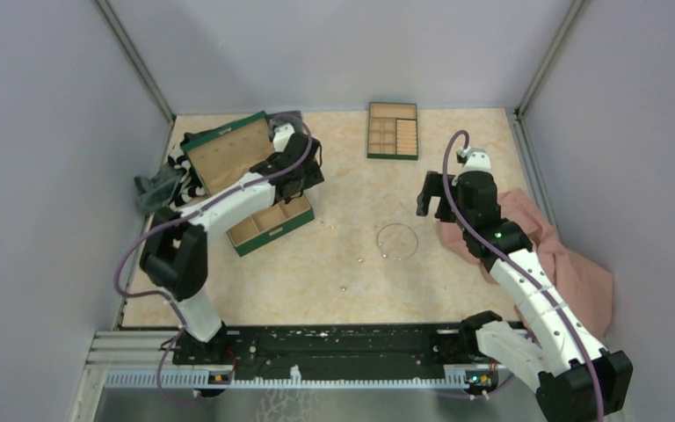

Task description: Organize the mixed jewelry

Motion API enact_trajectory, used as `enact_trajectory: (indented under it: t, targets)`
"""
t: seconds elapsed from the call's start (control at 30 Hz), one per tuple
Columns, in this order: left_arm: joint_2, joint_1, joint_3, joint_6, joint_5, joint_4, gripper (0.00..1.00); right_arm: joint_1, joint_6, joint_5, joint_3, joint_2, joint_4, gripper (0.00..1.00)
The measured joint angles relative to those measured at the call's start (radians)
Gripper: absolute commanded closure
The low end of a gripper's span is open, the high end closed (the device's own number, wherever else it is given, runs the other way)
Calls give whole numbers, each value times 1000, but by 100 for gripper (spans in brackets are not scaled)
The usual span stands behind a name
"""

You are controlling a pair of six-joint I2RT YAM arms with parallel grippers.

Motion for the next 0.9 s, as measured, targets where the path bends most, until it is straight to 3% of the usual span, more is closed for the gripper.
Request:
enact_trajectory:
  t: [0.3, 0.57, 0.7, 0.9]
  targets:
    - [-429, -89, -329, 176, 216, 193, 24, 0, 16, 13, -33, 35, 74, 2]
    - [-612, -90, -632, 342, 413, 286, 11, 0, 51, 30, -48, 126, 97, 4]
    - [-658, -90, -665, 383, 472, 281, 1, 0, 71, 31, -48, 180, 100, 4]
    - [-727, -90, -663, 425, 513, 307, 1, 0, 136, 60, -28, 280, 72, 1]
